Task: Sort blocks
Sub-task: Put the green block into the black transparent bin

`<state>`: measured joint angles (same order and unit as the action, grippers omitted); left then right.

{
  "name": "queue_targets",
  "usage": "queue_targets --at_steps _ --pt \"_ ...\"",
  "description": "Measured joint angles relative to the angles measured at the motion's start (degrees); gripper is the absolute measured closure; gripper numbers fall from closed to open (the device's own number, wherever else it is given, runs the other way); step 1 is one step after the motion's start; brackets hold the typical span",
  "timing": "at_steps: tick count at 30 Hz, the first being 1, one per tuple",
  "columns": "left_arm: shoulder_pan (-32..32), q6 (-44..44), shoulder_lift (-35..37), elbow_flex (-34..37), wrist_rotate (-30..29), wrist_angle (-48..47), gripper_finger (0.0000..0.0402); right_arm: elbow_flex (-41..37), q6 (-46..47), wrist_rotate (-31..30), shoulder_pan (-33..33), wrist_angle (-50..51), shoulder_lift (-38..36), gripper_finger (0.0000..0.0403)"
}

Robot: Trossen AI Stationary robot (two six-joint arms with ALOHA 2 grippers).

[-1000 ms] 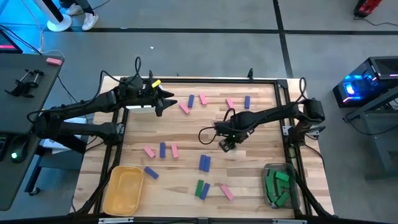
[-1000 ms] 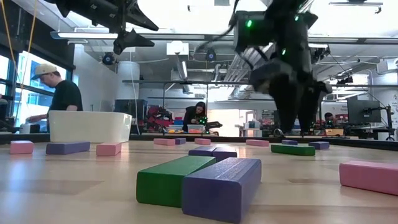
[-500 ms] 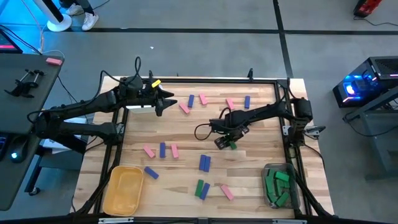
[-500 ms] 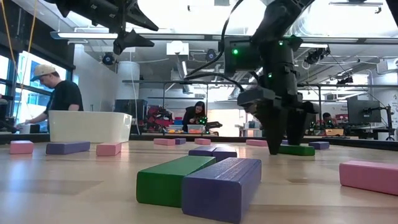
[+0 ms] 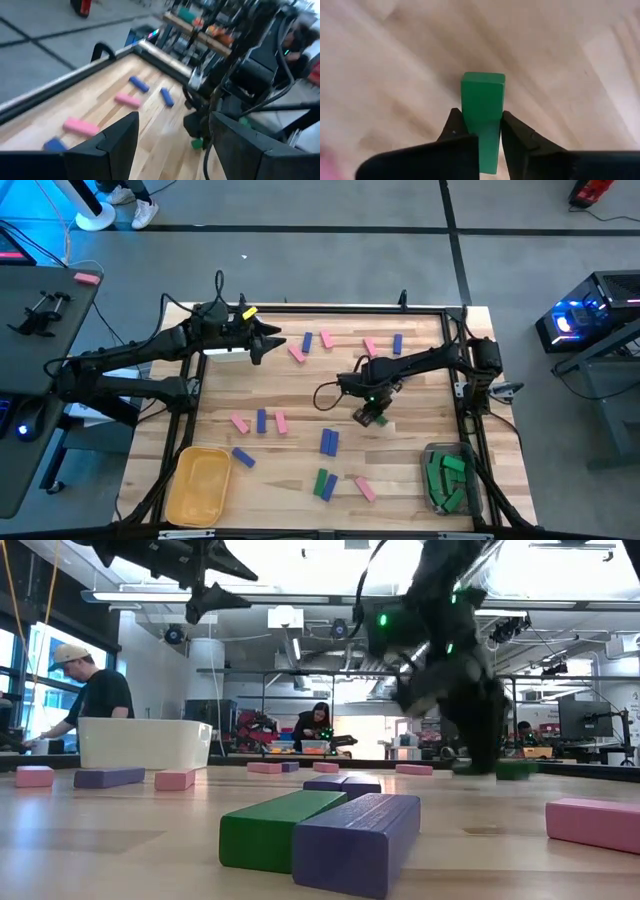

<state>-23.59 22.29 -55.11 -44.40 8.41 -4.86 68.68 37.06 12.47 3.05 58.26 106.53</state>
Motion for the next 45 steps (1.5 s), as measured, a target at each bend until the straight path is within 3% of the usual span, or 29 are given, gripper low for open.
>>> queue_targets --at_steps 7,10,13,17,23,28,34,38,45 --pt "0.00 -0.15 0.00 0.00 0.01 7.59 0.0172 3.67 0.91 -8.25 3.66 10.61 -10.86 0.0397" --pt "-0.03 -1.59 0.00 0.00 -0.01 8.94 0.0172 2.88 2.98 -6.79 4.85 10.66 -16.26 0.0399" --pt "-0.42 -2.74 0.00 0.00 -0.01 9.10 0.0172 0.88 4.81 0.18 3.06 10.56 -20.20 0.0400" --pt "-1.30 -2.92 0.00 0.00 0.02 9.09 0.0172 -2.98 10.82 13.05 -4.18 10.47 -23.72 0.0401" --pt "-2.61 -2.96 0.00 0.00 1.89 9.05 0.0172 -7.39 22.95 28.95 -20.58 10.84 -26.69 0.0400" --pt "-3.89 -3.14 0.00 0.00 3.19 9.05 0.0172 -11.98 36.90 32.00 -31.91 5.38 -29.07 0.0399" --pt "-4.87 -5.32 0.00 0.00 5.48 9.02 0.0172 -19.09 49.81 32.33 -37.91 0.05 -29.26 0.0395" --pt "-5.05 -6.04 0.00 0.00 8.69 8.88 0.0172 -20.21 52.85 31.99 -39.28 -0.11 -29.28 0.0364" --pt "-4.12 -4.07 0.00 0.00 10.59 5.26 0.0172 -17.14 49.95 34.77 -40.33 2.01 -29.28 0.0244"
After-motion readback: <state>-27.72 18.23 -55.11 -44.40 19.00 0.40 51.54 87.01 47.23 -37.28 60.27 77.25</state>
